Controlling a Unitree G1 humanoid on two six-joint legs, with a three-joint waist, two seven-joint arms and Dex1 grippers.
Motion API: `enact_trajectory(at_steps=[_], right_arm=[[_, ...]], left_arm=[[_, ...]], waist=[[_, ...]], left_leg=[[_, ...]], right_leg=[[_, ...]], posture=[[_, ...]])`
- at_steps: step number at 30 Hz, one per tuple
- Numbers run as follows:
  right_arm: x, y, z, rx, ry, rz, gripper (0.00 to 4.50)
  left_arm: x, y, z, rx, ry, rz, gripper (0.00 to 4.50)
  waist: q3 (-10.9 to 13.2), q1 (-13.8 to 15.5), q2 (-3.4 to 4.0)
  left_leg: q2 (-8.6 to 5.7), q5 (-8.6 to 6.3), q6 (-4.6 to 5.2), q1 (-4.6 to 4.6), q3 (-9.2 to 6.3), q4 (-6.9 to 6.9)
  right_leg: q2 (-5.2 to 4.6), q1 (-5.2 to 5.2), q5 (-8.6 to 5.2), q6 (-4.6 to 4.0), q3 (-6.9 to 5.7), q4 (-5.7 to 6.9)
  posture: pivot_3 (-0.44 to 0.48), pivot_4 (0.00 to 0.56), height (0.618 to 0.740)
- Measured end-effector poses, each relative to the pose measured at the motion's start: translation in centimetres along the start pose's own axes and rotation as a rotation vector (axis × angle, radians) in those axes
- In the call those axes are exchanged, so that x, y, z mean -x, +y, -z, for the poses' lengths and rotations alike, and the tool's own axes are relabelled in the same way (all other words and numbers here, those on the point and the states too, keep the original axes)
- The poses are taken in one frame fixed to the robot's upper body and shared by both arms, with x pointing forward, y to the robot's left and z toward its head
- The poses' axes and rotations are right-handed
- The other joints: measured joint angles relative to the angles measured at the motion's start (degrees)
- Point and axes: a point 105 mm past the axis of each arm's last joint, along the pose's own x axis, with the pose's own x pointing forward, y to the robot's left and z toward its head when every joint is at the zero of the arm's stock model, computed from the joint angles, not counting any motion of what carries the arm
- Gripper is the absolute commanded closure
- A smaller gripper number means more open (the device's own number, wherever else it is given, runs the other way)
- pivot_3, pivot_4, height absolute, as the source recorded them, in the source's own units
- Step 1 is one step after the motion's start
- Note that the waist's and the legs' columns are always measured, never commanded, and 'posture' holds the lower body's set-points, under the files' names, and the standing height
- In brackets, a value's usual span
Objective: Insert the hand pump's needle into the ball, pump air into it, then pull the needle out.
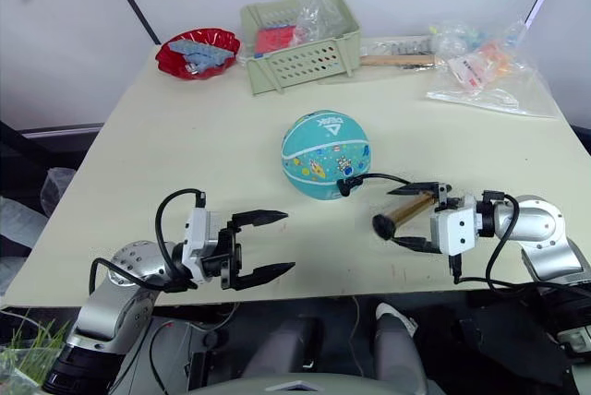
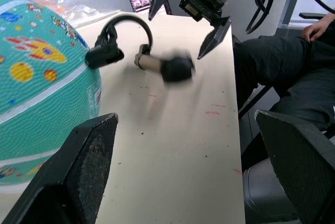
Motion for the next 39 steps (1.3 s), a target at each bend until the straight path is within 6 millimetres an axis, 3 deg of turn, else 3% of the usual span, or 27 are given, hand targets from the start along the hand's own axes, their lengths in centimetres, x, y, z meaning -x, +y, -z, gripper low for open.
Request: enact_trajectory(at_steps=[4,10,19,24,28,39], right_arm=[[1.0,-0.3,0.1,-0.036,0.001,0.05,0.08],[2.9,-1.3,-1.5,-0.228,-0.118,0.268,0.08],[4.8,-0.2,-3.5,-0.517,-0.228,0.479,0.08],[4.8,1.1,-4.5,-0.589,-0.255,0.526,0.08],[4.5,1.6,-5.2,-0.613,-0.273,0.541,0.08],[4.3,1.7,-6.0,-0.619,-0.287,0.575,0.08]], left_arm=[[0.1,0.2,0.2,0.004,0.003,-0.004,0.0],[-0.2,1.4,-0.3,-0.013,-0.03,-0.04,0.0],[-2.0,5.2,-2.8,-0.042,-0.134,-0.177,0.0],[-3.4,8.7,-5.5,-0.089,-0.193,-0.25,0.0],[-4.5,11.0,-6.4,-0.103,-0.187,-0.281,0.0],[-7.0,13.2,-6.5,-0.127,-0.116,-0.218,0.0]], waist=[[0.0,0.01,0.0],[0.0,0.12,-0.01],[0.0,0.65,-0.04],[0.01,1.27,-0.07],[0.02,1.06,-0.11],[0.09,1.06,-0.24]], left_leg=[[0.03,0.0,0.0,0.06,0.0,-0.02],[0.03,-0.01,0.01,0.08,-0.01,-0.02],[0.02,-0.01,0.01,0.09,-0.07,0.0],[0.01,0.0,0.01,0.11,-0.01,0.07],[0.0,0.0,0.0,0.14,0.03,0.08],[0.0,0.0,-0.01,0.14,0.04,0.09]], right_leg=[[0.03,0.05,0.0,-0.01,0.0,0.0],[-0.03,0.08,0.0,0.0,0.03,0.0],[0.03,0.11,0.0,0.01,-0.03,0.04],[0.09,0.13,0.01,0.04,0.02,0.05],[0.14,0.13,0.02,0.05,0.06,0.05],[0.18,0.13,0.01,0.06,0.07,0.07]], posture=[[0.0,0.15,0.74],[0.0,0.15,0.74],[0.0,0.15,0.74],[0.0,0.15,0.74],[0.0,0.15,0.74],[0.0,0.15,0.74]])
